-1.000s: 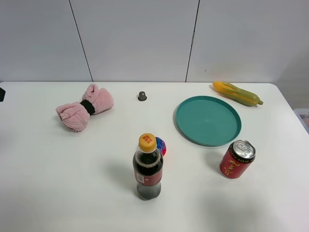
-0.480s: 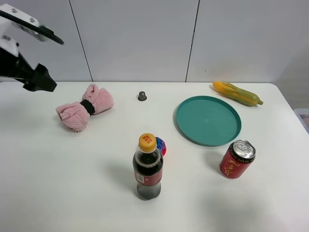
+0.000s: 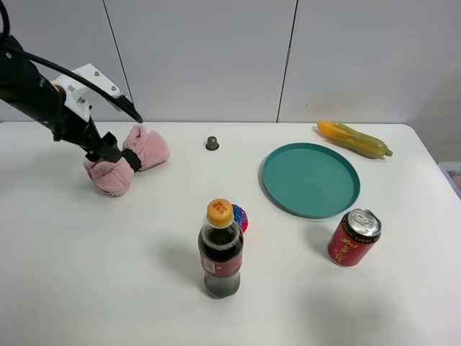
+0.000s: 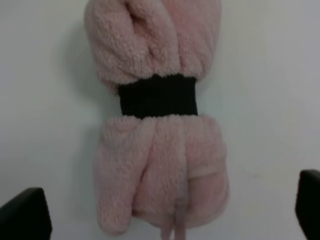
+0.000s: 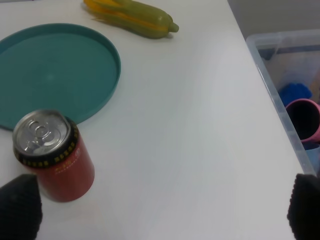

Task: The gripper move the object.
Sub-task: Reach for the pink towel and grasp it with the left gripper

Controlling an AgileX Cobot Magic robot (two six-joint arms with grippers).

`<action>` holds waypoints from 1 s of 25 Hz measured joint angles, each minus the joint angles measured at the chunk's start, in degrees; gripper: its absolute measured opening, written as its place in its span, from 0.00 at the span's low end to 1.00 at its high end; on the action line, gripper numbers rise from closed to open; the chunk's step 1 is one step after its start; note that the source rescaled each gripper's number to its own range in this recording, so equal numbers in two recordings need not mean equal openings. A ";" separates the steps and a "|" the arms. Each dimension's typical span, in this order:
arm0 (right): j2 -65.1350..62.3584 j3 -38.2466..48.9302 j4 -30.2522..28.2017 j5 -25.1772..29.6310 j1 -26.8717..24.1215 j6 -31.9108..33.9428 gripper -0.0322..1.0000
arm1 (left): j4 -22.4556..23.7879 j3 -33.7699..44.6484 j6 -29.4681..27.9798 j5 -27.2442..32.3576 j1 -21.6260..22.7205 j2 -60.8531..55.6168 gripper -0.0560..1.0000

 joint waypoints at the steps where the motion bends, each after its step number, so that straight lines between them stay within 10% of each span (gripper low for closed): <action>1: 0.00 0.00 0.00 0.00 0.00 0.00 1.00 | 0.00 0.00 0.71 -0.93 -0.08 0.94 1.00; 25: 0.00 0.00 0.00 0.00 0.00 0.00 1.00 | 0.00 -5.74 5.16 -13.51 -3.35 19.16 1.00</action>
